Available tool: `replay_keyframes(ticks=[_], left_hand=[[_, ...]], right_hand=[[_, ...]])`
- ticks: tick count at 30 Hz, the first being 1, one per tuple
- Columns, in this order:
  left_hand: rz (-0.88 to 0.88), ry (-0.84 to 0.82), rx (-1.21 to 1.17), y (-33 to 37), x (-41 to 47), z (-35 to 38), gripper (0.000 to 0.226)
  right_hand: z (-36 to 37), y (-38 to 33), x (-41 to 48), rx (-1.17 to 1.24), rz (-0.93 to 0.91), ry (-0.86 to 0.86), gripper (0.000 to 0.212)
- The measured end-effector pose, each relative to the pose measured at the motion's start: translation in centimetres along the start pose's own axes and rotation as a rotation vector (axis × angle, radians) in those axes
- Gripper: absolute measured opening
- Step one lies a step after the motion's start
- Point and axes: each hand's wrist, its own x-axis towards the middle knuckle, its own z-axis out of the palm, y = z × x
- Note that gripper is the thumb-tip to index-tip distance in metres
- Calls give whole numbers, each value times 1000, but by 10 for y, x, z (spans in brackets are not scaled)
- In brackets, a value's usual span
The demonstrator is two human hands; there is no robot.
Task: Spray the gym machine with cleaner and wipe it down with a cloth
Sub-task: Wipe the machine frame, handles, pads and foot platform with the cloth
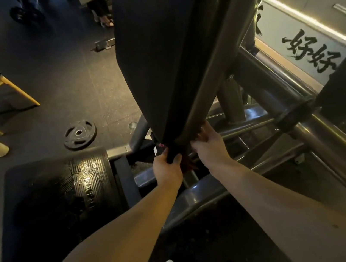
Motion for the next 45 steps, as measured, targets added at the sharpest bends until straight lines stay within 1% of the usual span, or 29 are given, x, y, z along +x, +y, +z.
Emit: replay_keyframes(ticks=[2,5,7,9,12,14,16,18,20,23,27,29,31,33,35,36,39,41,43,45], left_hand=[[-15,4,10,3,9,-3,40],[-104,55,24,19,33,-6,27],[-125,68,74,19,40,-5,25],[-120,36,157,14,31,-4,28],[-84,-76,246,4,8,-9,39],[-112,-171,185,9,-12,-18,37],[-105,-240,127,14,-33,-31,34],[-66,-269,79,22,-54,-47,34],[3,-279,48,36,-73,-62,35],[104,-276,95,57,-100,-84,36],[152,-282,20,80,-141,-112,40],[170,-209,31,85,-160,-124,49],[154,-102,38,81,-178,-139,56],[121,-26,8,77,-195,-156,59],[57,2,-33,75,-209,-173,61],[21,-8,-58,73,-215,-180,58],[-115,-58,-215,70,-230,-194,31],[-178,-78,-314,71,-240,-201,32],[-154,-58,-311,70,-246,-209,27],[-136,-40,-295,63,-245,-217,19]], right_hand=[[0,1,2,4,-10,-12,54],[-3,5,8,30,-30,-31,51],[-5,7,10,23,-40,-50,49],[-6,7,9,20,-45,-73,50],[-7,5,2,-57,-16,-106,55],[-7,0,-10,-118,87,-64,52],[-8,-4,-25,-206,253,-10,39],[-12,-5,-38,-213,418,-64,30],[-14,-12,-54,-126,519,-178,27],[-14,-31,-75,-40,500,-325,29],[-3,-58,-97,26,447,-445,38],[3,-65,-103,-10,420,-487,41],[9,-71,-111,-56,410,-540,35],[14,-77,-122,-120,401,-590,28],[18,-83,-132,-169,365,-662,31],[20,-87,-136,-185,344,-696,34],[26,-95,-153,-196,326,-754,39],[34,-96,-164,-155,363,-784,39],[43,-97,-177,-91,417,-809,39],[52,-99,-190,-68,419,-794,42]])
